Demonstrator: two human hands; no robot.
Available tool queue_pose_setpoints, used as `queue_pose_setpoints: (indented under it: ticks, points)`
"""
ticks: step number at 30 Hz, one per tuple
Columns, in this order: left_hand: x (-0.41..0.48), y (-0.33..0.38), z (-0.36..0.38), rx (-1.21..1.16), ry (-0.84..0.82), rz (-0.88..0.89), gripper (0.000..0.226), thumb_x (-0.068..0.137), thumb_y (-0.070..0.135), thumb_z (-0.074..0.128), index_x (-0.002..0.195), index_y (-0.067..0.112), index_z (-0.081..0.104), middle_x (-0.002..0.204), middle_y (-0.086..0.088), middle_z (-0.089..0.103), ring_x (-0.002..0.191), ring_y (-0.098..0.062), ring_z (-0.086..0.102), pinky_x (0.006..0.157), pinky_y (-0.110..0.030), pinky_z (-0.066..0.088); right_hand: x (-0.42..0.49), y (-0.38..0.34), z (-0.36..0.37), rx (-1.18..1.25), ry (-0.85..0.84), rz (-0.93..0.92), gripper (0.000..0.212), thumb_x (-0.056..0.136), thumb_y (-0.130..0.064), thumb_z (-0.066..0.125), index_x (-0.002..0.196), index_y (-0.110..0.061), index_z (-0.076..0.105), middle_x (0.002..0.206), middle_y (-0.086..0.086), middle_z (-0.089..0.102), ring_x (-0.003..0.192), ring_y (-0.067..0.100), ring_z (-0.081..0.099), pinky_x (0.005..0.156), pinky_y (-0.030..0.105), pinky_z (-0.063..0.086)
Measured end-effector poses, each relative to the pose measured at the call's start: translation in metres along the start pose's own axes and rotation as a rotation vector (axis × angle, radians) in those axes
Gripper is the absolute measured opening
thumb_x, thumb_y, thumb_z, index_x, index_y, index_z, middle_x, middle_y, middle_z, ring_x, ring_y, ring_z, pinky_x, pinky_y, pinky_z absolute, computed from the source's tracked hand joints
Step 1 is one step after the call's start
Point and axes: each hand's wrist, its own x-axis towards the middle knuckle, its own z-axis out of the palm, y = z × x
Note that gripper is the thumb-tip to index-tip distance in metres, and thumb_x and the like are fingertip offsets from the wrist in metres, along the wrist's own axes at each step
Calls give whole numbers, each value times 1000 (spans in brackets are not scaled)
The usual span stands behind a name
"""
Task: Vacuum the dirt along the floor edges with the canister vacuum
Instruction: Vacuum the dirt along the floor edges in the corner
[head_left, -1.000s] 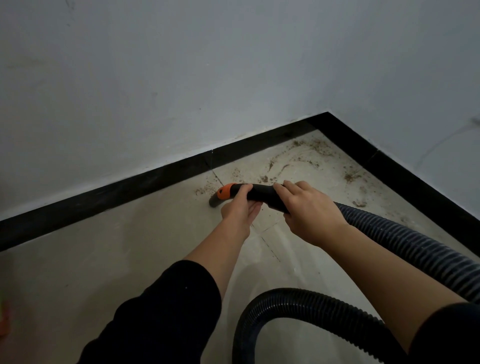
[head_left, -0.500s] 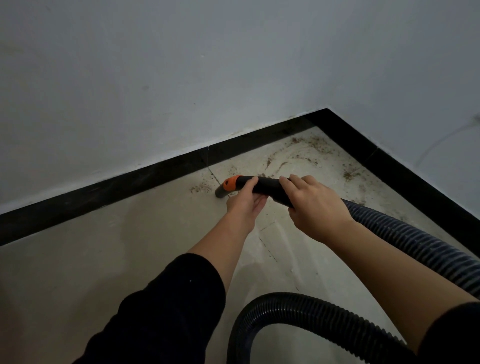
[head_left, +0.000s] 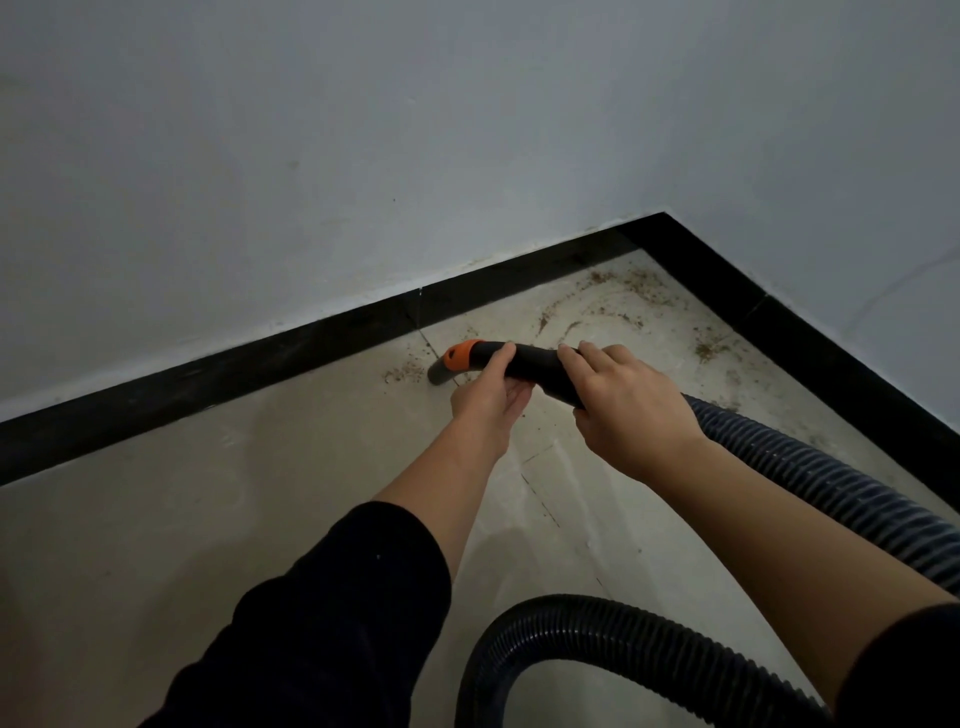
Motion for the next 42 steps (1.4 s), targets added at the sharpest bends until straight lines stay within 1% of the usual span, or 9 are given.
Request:
queue_pose_setpoints:
  ticks: [4,7,12,14,18,24,31,38,42]
  points:
    - [1,3,-3,-6,15,9,25,89,21,71,104,3,60,104,-15,70,101,-20,68,89,-26,53,3,-3,2,7,-1,-6,60,90,-14,54,145,-10,32,127,5,53,106,23,51,82,30,45]
    - [0,6,-5,-15,28,10,22,89,22,71,98,6,60,92,-12,71,99,-19,69,89,-26,53,5,-4,3,7,10,-20,60,90,-15,56,145,-11,33,127,5,53,106,22,51,84,30,44]
    - [-5,7,-6,-12,62,16,19,88,22,72,92,8,59,89,-11,70,96,-20,69,89,-27,54,5,-6,0,19,19,-35,59,91,-17,55,145,-11,32,129,5,52,108,21,50,86,30,45]
    - [-6,6,-8,-15,77,17,20,88,21,72,93,7,60,89,-11,70,87,-19,69,89,-27,55,4,-8,0,22,16,-43,59,91,-16,54,146,-11,32,130,5,52,109,22,51,87,30,46]
    - [-9,6,-14,-15,94,30,23,87,20,73,98,4,60,89,-13,71,79,-16,70,79,-24,56,2,-12,0,28,10,-58,60,91,-16,54,146,-11,31,134,5,50,113,22,50,90,31,46]
    - [-16,8,-17,-34,122,45,27,86,18,73,103,2,59,96,-16,72,78,-17,70,81,-25,57,0,-16,-2,33,5,-69,59,92,-18,54,146,-13,30,132,4,51,111,22,50,88,32,48]
    - [-24,12,-18,5,125,37,21,86,20,74,92,6,59,97,-15,73,81,-18,71,84,-27,58,-3,-16,-9,45,24,-76,57,91,-16,54,145,-14,33,130,3,52,108,21,51,85,30,46]
    - [-30,14,-27,18,135,34,23,86,18,74,95,3,59,97,-17,73,86,-21,73,86,-30,58,-6,-22,-12,50,28,-95,58,92,-16,53,146,-14,32,135,3,49,114,22,49,87,30,45]
    - [-32,14,-29,9,135,42,26,86,17,73,101,1,59,97,-18,73,84,-21,73,78,-27,60,-7,-26,-12,41,12,-104,59,91,-16,56,145,-13,33,138,6,49,116,23,49,91,32,47]
